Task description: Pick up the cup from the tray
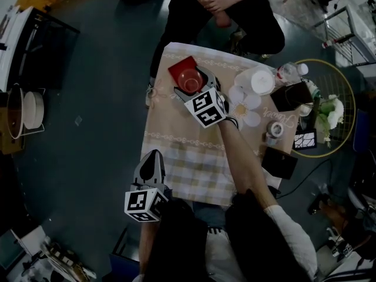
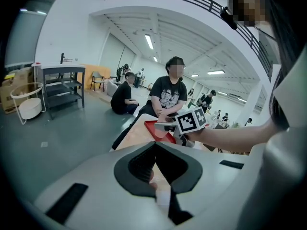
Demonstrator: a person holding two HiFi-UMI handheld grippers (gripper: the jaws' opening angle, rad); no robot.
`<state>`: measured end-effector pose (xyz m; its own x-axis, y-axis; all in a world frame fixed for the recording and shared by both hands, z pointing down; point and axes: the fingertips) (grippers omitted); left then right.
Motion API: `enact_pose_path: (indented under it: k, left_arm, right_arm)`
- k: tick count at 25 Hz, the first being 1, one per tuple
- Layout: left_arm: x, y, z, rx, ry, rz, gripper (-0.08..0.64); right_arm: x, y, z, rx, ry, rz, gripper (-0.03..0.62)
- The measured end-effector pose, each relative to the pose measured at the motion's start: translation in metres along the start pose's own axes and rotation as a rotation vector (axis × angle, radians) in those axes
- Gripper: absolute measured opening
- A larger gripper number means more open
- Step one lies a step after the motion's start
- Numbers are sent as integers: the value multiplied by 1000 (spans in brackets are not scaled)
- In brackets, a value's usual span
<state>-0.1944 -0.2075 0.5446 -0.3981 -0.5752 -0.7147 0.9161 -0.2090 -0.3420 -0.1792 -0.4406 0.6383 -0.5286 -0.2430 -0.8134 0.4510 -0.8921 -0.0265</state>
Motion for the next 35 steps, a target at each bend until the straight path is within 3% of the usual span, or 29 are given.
enact_pose_path:
  k: [15, 35]
  left_arm:
    - [13, 19, -19, -41, 31, 53, 8]
    - [6, 67, -71, -213, 59, 144, 8]
  right_arm:
    - [9, -28, -49, 6, 27, -15, 402]
    - [-59, -68, -202, -152, -9, 77, 402]
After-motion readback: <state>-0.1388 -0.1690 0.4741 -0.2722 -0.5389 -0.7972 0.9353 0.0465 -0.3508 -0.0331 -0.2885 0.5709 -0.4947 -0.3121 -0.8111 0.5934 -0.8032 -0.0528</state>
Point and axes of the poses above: the fingertips, and each gripper's own axes: z forward along the fingers, y to its right, x out of its top, and after that the axes turned 1 degree about -y, right-handed
